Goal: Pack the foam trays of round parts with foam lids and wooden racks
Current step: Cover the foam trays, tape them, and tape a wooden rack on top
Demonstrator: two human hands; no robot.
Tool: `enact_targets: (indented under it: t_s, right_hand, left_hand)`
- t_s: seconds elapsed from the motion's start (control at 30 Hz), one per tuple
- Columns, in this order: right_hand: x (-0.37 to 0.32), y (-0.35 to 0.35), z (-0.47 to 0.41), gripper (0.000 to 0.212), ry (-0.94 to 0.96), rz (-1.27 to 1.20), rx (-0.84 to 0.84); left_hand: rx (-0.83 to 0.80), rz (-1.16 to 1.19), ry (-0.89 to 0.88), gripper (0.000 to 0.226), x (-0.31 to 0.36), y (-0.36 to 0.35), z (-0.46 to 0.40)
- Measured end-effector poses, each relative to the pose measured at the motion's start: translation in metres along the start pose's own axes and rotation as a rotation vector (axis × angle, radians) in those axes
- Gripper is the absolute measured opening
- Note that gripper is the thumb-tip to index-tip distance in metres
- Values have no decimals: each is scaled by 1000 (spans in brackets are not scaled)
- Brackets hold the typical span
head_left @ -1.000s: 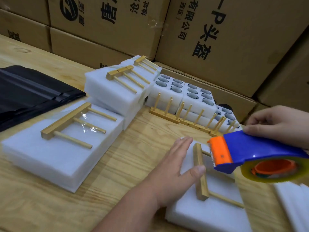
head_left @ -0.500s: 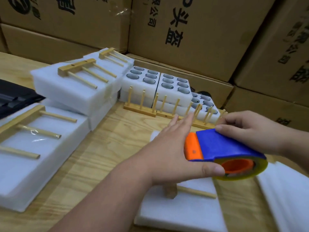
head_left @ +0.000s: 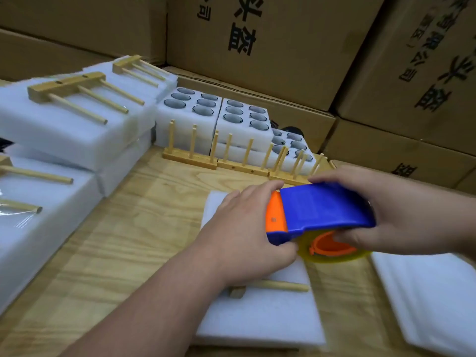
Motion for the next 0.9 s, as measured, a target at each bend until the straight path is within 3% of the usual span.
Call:
enact_targets:
  t_s: [0.43,0.63,0.77,0.9]
  right_hand:
    - [-13,1,-8,81,0,151,-116]
    - [-3,7,-10,96,-152,-110,-148]
    - [0,8,-21,71,-268,-249,-103]
    - [6,-4,-33,71,-445,-180,-101]
  left_hand:
    - [22,12,46,85,-2,-1,-1]
    - [10,31,53,101,-2,0,1]
    - [-12,34,68,110,0,-1,0]
    - [-42,37,119,114,-4,-1,-1]
Point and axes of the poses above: each hand's wrist, its own z-axis away from the middle knuckle, its own y-axis out of the back of the hand, x = y × z, the point moved 6 cm from there along -z, towards the middle knuckle, and after that the axes turned 10 degrees about y, right-handed, at the moved point
